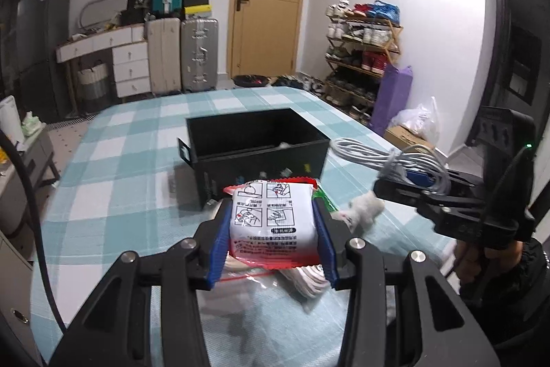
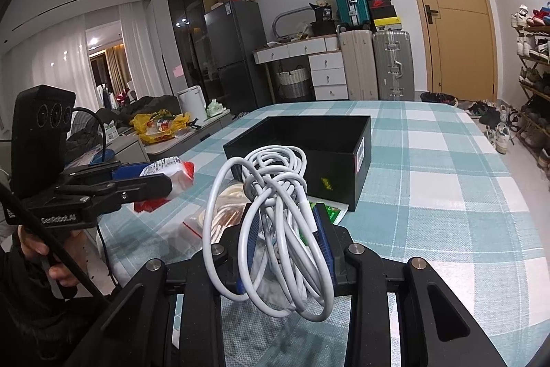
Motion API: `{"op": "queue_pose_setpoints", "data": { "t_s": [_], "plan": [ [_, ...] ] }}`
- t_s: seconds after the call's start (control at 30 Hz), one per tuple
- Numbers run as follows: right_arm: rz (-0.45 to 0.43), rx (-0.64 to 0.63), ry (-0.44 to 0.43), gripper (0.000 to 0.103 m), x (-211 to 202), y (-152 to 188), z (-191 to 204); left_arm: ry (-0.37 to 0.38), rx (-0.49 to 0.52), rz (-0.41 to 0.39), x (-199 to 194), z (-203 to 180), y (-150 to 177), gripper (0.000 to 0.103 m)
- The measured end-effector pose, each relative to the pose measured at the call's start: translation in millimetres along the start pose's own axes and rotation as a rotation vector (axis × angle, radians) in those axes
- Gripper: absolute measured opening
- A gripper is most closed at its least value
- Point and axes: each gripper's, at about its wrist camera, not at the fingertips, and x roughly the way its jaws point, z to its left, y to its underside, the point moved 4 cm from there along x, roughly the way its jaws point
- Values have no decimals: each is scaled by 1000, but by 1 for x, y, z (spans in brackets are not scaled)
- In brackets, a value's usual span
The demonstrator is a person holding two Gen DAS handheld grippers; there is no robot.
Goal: Organize soft objects
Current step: 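Carry the cable coil and sachet with both grippers over the black box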
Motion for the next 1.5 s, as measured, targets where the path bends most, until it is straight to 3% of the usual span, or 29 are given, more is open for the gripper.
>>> {"op": "queue_pose_setpoints", "data": {
  "t_s": [0.7, 1.2, 1.5],
  "plan": [
    [-82, 78, 21, 32, -15, -68, -7, -73, -91, -71, 11, 47, -49, 44],
    [-52, 108, 38, 32, 4, -87, -22, -86, -81, -56, 50, 53, -73, 44],
    [18, 106, 61, 32, 31, -89, -29, -80, -78, -15, 76, 53, -77, 44]
  ]
}}
